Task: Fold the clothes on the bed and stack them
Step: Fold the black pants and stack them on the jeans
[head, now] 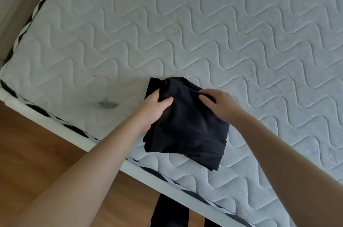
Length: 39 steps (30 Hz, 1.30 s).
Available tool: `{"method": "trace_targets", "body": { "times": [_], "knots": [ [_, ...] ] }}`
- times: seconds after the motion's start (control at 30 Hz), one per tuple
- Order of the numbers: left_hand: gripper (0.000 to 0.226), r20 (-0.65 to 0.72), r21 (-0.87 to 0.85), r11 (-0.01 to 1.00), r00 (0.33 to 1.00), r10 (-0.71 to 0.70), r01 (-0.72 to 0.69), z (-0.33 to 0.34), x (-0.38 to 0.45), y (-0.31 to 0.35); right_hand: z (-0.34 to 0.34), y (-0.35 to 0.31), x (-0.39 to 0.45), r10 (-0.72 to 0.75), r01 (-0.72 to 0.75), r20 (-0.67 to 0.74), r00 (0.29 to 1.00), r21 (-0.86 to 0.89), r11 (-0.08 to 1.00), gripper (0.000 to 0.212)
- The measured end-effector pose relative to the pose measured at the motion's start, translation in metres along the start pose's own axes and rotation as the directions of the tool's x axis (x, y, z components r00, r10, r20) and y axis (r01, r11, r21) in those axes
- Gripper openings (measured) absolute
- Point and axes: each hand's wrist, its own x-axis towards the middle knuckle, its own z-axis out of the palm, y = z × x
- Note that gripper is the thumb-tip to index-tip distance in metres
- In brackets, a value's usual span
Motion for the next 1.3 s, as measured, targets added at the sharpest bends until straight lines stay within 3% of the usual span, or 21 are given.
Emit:
{"method": "trace_targets", "body": {
  "times": [0.2, 0.27, 0.37, 0.5, 0.6, 0.73, 0.8, 0.87, 0.97, 1.17, 1.3],
  "knots": [
    [0.008, -0.13, 0.263, 0.963, 0.988, 0.085, -0.048, -0.031, 0.005, 0.01, 0.012, 0.0, 0.006, 0.006, -0.007, 0.062, 0.998, 0.01, 1.0, 0.042],
    [0.005, -0.179, 0.442, 0.894, 0.969, 0.168, -0.074, -0.038, 0.01, 0.014, 0.014, 0.002, 0.009, 0.003, -0.002, 0.064, 0.998, -0.009, 1.0, 0.046],
    [0.017, -0.234, 0.6, 0.794, 0.928, 0.289, -0.095, -0.042, 0.02, 0.013, 0.015, 0.004, 0.014, -0.001, 0.001, 0.05, 0.999, -0.001, 1.0, 0.045],
    [0.026, -0.355, 0.679, 0.734, 0.863, 0.359, -0.026, -0.04, 0.037, 0.002, 0.016, 0.012, 0.013, -0.025, 0.014, -0.188, 0.982, -0.059, 0.998, 0.037],
    [0.025, -0.367, 0.569, 0.821, 0.881, 0.299, -0.041, -0.04, 0.045, -0.002, 0.014, 0.026, 0.007, 0.095, -0.148, -0.309, 0.946, -0.153, 0.977, 0.055],
    [0.053, -0.254, 0.284, 0.955, 0.967, -0.016, 0.09, -0.05, 0.05, 0.006, 0.005, 0.045, 0.002, 0.228, -0.247, -0.122, 0.966, -0.171, 0.954, 0.073],
    [0.048, -0.149, 0.215, 0.962, 0.979, -0.138, 0.169, -0.055, 0.054, 0.014, 0.0, 0.048, 0.004, 0.245, -0.245, -0.007, 0.969, -0.101, 0.964, 0.071],
    [0.031, -0.057, 0.194, 0.958, 0.977, -0.203, 0.211, -0.056, 0.055, 0.021, -0.002, 0.048, 0.003, 0.24, -0.24, 0.021, 0.97, -0.029, 0.97, 0.056],
    [0.027, -0.03, 0.205, 0.968, 0.989, -0.144, 0.147, -0.049, 0.05, 0.031, -0.01, 0.044, -0.006, 0.204, -0.203, -0.012, 0.979, 0.069, 0.977, 0.036],
    [0.044, 0.073, 0.217, 0.976, 0.997, 0.014, -0.029, -0.022, 0.021, 0.06, -0.06, 0.046, -0.058, 0.138, -0.125, -0.069, 0.988, 0.165, 0.978, 0.027],
    [0.049, 0.212, 0.272, 0.937, 0.963, 0.165, -0.22, 0.02, 0.009, 0.098, -0.119, 0.052, -0.097, 0.105, -0.09, -0.22, 0.97, 0.075, 0.993, 0.029]
  ]
}}
